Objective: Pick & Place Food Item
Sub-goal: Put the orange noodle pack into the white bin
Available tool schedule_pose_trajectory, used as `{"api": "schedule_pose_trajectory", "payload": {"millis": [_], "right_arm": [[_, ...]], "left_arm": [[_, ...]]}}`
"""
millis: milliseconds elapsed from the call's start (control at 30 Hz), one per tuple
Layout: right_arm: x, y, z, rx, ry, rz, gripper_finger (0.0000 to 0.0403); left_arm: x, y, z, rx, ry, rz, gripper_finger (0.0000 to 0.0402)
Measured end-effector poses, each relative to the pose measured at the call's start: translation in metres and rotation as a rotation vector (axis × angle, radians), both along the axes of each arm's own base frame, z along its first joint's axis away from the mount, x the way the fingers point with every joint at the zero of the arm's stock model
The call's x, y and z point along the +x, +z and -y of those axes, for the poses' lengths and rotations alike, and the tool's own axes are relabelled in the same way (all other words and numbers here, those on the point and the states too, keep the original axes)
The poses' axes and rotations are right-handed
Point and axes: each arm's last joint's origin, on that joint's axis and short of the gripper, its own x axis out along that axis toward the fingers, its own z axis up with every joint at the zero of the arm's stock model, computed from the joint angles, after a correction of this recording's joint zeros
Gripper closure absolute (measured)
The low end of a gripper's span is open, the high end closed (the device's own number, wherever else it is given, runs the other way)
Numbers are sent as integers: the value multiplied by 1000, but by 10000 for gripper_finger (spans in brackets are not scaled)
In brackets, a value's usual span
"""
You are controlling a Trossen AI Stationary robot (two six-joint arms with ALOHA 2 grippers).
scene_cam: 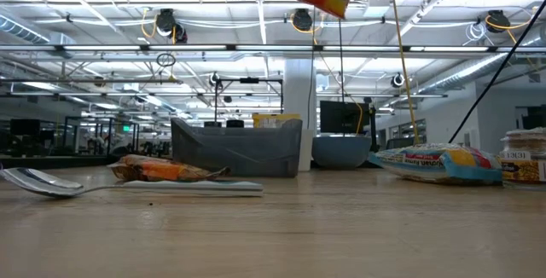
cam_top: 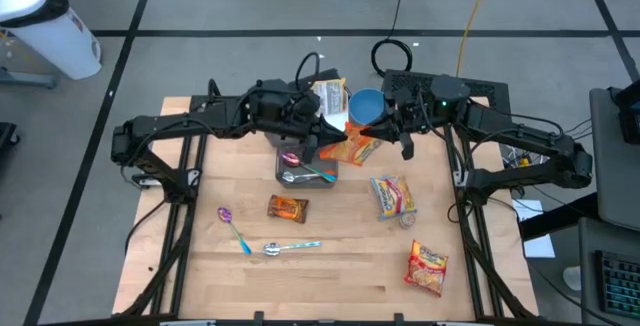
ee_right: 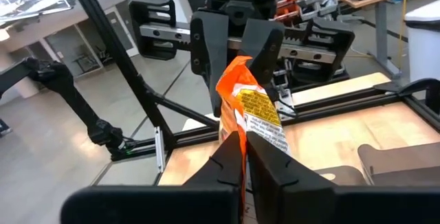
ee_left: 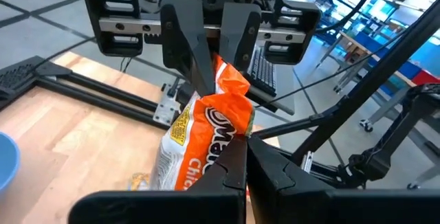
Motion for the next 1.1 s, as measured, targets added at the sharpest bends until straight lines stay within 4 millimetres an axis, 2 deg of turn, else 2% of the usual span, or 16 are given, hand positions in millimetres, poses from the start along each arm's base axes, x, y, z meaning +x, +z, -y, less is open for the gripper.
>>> {"api": "schedule_pose_trajectory", "payload": {"millis": [133, 267, 467, 633, 733, 867, 1000, 1100], "right_arm": [[0, 0, 0, 0, 1, 1, 401], [0, 1, 0, 6, -5, 5, 401], [0, 1, 0, 34, -6, 5, 402], [-1, 0, -1, 78, 32, -18, 402], [-4, 0, 1, 108, 72, -50, 402], [-3, 11, 9, 89, 71, -82, 402], [3, 19, 23, 44, 37, -110, 403], [14, 23, 39, 29, 30, -112, 403]], "left_arm": [[0, 0, -1, -19, -10, 2, 396], [-1, 2, -7, -37, -1, 14, 370], [-3, 7, -19, -79, -5, 65, 284], [-11, 16, -36, -135, -99, 82, 213], [-24, 28, -45, -184, -134, 93, 190], [-51, 48, -48, -167, -121, 143, 183], [-88, 73, -42, -80, -54, 205, 190], [-112, 83, -34, -2, 3, 216, 199]]}}
